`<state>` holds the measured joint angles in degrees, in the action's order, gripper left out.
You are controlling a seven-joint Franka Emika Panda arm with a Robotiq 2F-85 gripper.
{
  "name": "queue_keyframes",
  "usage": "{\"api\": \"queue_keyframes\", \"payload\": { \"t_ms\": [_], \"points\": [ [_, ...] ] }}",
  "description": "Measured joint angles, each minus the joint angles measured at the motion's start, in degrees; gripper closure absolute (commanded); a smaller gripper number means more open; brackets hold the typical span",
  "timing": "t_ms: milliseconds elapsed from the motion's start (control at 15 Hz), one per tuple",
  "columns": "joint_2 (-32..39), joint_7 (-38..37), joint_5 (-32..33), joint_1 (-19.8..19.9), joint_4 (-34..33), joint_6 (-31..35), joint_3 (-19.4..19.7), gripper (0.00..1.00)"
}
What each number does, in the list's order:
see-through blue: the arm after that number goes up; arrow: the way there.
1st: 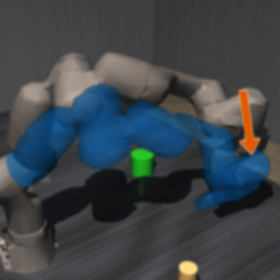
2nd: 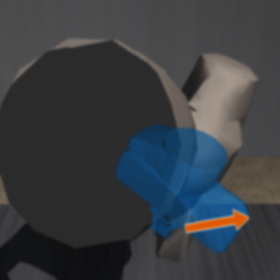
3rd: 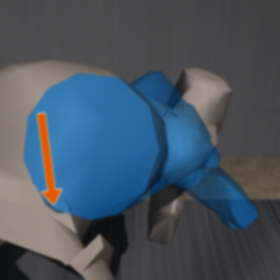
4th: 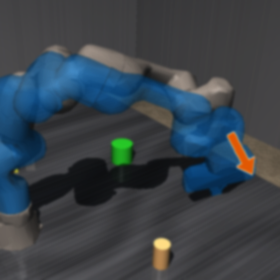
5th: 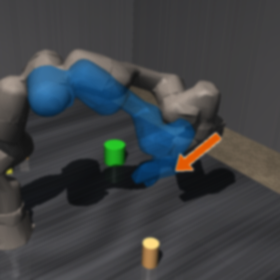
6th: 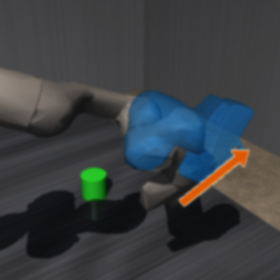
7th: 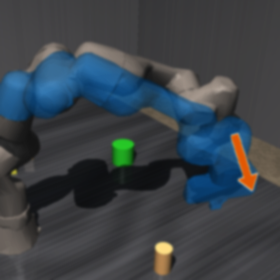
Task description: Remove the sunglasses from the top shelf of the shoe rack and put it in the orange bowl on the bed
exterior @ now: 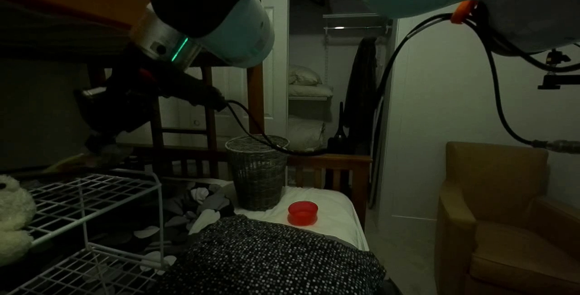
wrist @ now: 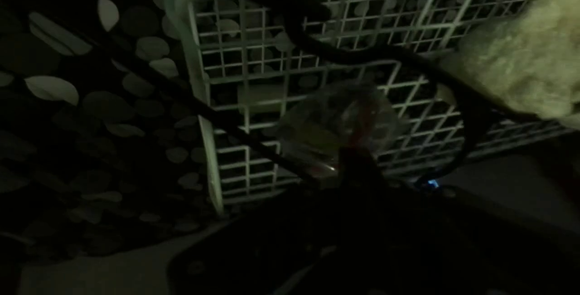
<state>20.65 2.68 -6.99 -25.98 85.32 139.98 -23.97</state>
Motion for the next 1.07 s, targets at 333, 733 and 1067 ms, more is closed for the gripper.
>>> {"api": "queue_keyframes", "payload": {
  "t_ms": [333,733,1067],
  "points": [
    [-3.84,12.24,-7.86,3.14,-1.59,-4.13,-4.20,1.00],
    [-7.29,13.06,-10.86,6.34,0.04,-6.57,-2.95,1.00],
    [-15.76,8.42,-10.82,10.91,11.39,-5.07,3.07,1.00]
  ]
}}
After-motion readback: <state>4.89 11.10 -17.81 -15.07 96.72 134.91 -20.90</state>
